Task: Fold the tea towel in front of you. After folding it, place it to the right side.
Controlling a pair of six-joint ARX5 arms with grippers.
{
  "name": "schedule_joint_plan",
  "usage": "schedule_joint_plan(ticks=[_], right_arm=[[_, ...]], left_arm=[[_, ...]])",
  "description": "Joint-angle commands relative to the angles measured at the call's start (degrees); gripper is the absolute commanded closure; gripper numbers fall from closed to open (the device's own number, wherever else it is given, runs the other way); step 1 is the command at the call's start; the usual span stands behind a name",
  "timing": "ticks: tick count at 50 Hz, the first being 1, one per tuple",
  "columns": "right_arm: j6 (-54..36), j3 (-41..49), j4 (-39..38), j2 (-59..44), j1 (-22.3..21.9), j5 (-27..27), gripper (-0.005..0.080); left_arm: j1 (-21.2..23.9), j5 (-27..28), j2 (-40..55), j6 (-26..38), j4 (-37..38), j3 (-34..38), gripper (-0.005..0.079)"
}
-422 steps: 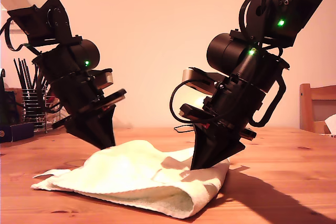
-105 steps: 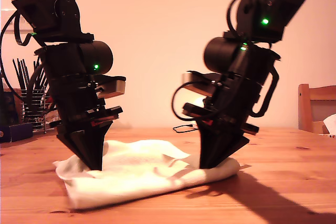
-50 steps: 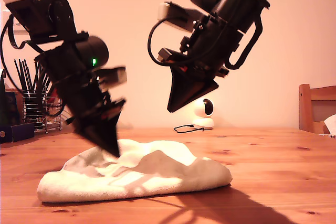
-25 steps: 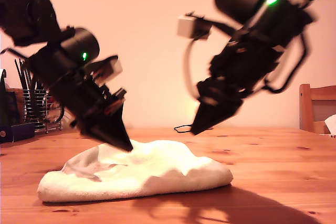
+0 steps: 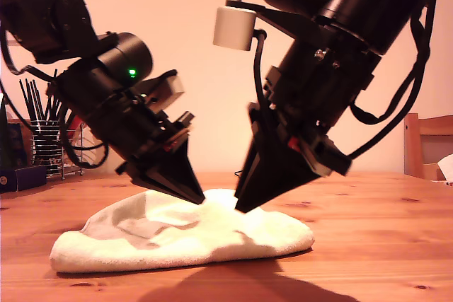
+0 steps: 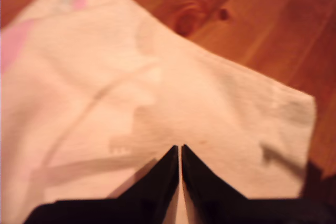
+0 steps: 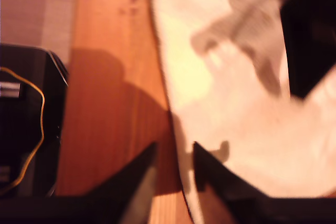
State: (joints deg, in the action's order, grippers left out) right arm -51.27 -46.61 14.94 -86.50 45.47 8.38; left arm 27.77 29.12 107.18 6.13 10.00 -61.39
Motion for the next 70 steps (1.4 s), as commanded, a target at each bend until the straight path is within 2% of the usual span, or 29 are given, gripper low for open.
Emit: schedule_joint_plan(ticks=[1,7,24,51,70], right_arm=[[-3.48,0.92,-0.81,-1.99,-0.04,0.02,0.0326],[-5.68,0.92,-3.21,-3.96,-0.09,-1.7,0.027],[-5.73,0.92,-5.95,-9.81,-0.11,-3.23,0.0272],[-5.53,0.92,-7.74,-10.36,-0.11,-2.99,0.034],[-3.98,0.92,-4.57,-11.78,-0.11,-1.25,0.0363]], left_arm=[[0.15,0.39,2.34,-1.22,0.31,0.33,0.0766],[0.28,0.44,3.32,-1.88,2.12,0.33,0.0766],[1.11,0.46,3.82,-3.13,5.33,0.33,0.0766],[3.37,0.96,3.82,-3.13,10.32,0.33,0.0766],[4.81,5.07,3.82,-3.56,11.13,0.33,0.0766]])
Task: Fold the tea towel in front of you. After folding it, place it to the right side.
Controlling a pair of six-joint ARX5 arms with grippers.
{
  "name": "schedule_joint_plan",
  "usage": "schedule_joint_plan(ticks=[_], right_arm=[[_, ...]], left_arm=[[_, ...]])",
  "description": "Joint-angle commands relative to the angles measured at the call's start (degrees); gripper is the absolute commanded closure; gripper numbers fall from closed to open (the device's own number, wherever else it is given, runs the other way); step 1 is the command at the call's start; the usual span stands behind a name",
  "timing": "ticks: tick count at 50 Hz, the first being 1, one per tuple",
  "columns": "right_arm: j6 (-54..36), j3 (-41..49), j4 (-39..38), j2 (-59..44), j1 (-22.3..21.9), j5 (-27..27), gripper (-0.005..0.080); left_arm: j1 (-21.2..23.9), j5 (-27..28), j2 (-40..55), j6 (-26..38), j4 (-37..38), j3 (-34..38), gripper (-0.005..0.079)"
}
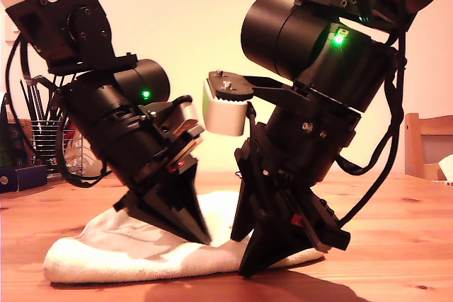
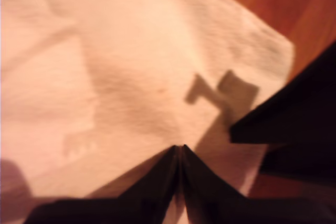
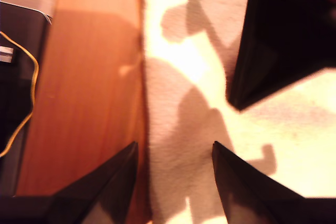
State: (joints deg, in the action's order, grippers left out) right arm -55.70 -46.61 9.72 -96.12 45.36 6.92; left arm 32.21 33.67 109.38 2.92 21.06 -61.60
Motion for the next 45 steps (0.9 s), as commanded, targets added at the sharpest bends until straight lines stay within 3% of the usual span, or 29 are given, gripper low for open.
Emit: schedule_joint_plan(ticks=[1,7,16,25,31,36,45], right_arm=[[0.44,0.92,0.85,-2.32,0.0,0.22,0.0372],[0.42,0.92,1.51,-2.54,0.07,0.22,0.0445],[0.44,0.92,2.08,-2.64,0.0,0.66,0.0481],[0.42,0.92,2.97,-3.13,0.0,2.12,0.063],[0.42,0.92,2.95,-4.74,0.0,2.14,0.0669],[0.42,0.92,2.97,-5.66,0.15,2.16,0.0767],[4.63,0.87,-0.07,-5.57,0.72,0.04,0.0765]], left_arm=[[0.48,0.66,1.62,-0.57,0.07,0.55,0.0766],[0.87,1.62,1.62,-0.94,0.44,0.55,0.0766],[1.36,2.36,1.62,-1.22,0.85,0.55,0.0766],[1.33,2.36,1.62,-1.18,1.79,0.55,0.0766],[1.29,2.36,1.62,-1.07,1.73,0.55,0.0766],[1.29,2.36,1.62,-0.96,1.6,0.55,0.0766],[0.35,2.29,1.57,0.15,0.85,0.52,0.0766]])
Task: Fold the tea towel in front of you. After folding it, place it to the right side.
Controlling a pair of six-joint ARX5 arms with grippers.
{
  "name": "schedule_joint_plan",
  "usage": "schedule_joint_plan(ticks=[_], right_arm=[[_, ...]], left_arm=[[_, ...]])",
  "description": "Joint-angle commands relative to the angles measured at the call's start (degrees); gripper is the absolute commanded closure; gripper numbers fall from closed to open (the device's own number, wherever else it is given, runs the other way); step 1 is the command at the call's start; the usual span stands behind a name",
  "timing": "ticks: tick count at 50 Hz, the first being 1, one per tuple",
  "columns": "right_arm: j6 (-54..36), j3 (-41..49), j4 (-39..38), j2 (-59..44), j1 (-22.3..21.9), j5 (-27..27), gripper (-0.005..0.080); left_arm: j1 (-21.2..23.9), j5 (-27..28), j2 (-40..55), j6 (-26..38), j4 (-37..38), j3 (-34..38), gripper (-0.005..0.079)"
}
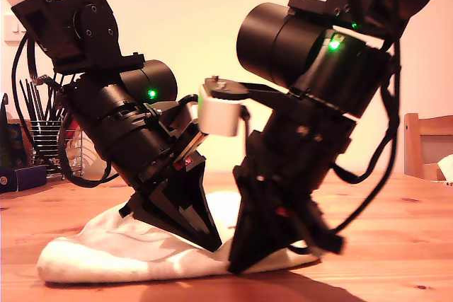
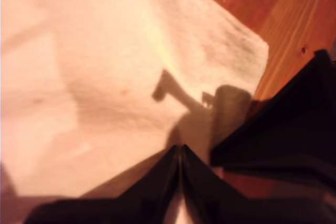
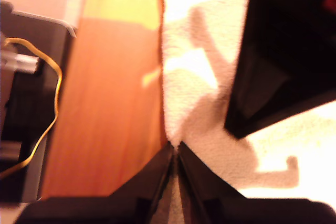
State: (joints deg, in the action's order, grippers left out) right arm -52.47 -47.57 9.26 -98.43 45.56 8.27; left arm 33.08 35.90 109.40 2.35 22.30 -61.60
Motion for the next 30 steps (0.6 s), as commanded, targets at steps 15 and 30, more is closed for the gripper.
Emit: schedule_joint_plan(ticks=[15,30], right_arm=[[5.18,1.84,1.62,-1.27,2.84,-3.41,0.0765],[8.07,1.84,7.3,4.48,5.22,-4.24,0.0765]], left_arm=[[-4.39,0.07,1.46,1.11,-2.36,0.52,0.0766],[-6.8,-0.46,1.16,2.29,-3.56,0.52,0.0766]])
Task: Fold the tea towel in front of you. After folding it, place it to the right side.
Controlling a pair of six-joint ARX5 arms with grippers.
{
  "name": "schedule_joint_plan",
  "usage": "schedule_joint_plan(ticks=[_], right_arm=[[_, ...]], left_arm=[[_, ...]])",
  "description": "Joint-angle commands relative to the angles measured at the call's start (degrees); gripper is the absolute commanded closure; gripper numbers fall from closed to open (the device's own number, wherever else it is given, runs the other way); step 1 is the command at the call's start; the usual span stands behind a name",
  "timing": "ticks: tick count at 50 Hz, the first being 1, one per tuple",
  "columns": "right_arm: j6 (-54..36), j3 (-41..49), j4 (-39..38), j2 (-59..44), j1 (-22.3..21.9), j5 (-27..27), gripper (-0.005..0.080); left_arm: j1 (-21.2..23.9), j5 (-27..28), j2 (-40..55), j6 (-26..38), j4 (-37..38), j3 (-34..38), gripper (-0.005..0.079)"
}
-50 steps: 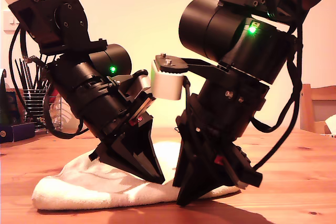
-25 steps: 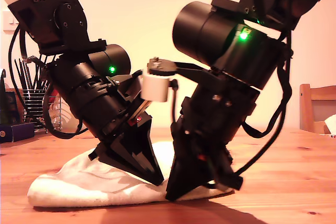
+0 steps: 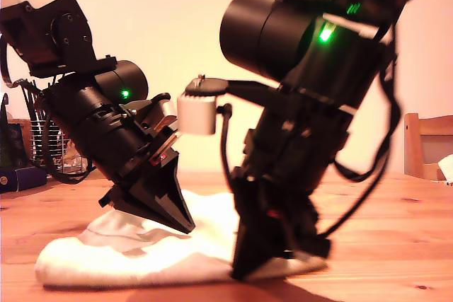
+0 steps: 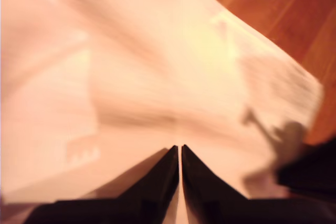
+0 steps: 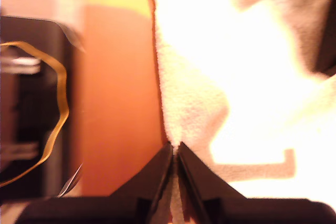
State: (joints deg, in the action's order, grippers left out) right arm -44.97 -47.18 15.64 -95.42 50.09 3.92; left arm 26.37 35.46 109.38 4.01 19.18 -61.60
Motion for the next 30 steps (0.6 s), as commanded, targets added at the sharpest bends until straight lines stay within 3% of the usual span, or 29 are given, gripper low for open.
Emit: schedule_joint_plan(ticks=[1,30], right_arm=[[0.63,1.44,1.27,1.97,0.98,0.11,0.0765],[7.41,1.44,10.34,16.5,7.15,-0.07,0.0765]], left_arm=[[-0.13,-0.02,1.18,0.63,-0.44,0.52,0.0766],[0.04,0.09,1.09,1.46,1.16,0.52,0.0766]])
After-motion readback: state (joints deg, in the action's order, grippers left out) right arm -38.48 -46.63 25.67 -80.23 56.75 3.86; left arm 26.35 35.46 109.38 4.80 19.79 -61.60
